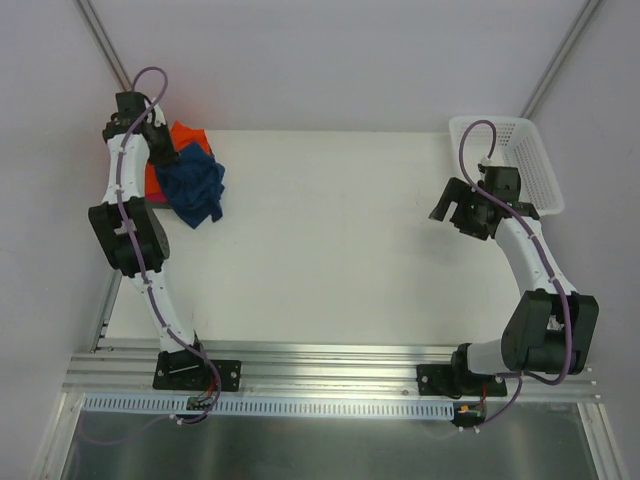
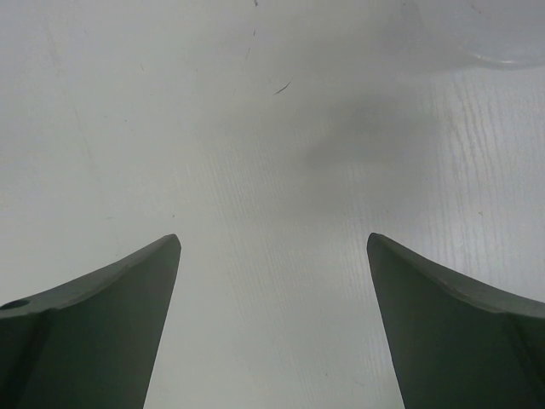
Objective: Fold and stack the t-shirts
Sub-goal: Put the neatly folded tshirt into the corner of the board with the left arm
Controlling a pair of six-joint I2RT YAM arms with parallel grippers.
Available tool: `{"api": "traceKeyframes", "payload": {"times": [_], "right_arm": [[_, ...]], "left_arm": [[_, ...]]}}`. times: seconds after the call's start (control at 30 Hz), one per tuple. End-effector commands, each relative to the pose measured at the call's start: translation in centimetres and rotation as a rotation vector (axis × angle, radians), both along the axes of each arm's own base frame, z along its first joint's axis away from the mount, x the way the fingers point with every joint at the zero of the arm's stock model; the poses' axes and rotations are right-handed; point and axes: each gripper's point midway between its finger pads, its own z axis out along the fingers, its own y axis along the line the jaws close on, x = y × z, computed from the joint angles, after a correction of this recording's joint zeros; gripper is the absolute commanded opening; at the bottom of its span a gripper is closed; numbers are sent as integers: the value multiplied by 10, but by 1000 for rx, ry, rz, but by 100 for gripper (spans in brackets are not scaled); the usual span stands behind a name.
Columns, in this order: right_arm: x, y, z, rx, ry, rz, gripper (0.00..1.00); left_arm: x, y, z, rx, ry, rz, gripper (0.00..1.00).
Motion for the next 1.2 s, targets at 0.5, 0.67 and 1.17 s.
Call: {"api": "traceKeyframes", "payload": {"times": [0.5,0.67,1.17], "right_arm": [[-8,4,6,-17,-38,18,97],[-14,1,5,-41,-28,23,97],[-16,-3,9,-81,-22,51,97]], "left_arm": [[50,76,62,259,-214,87,0],[65,85,54,342,-220,135,0],[105,110,133,541,-467,239,0]]}}
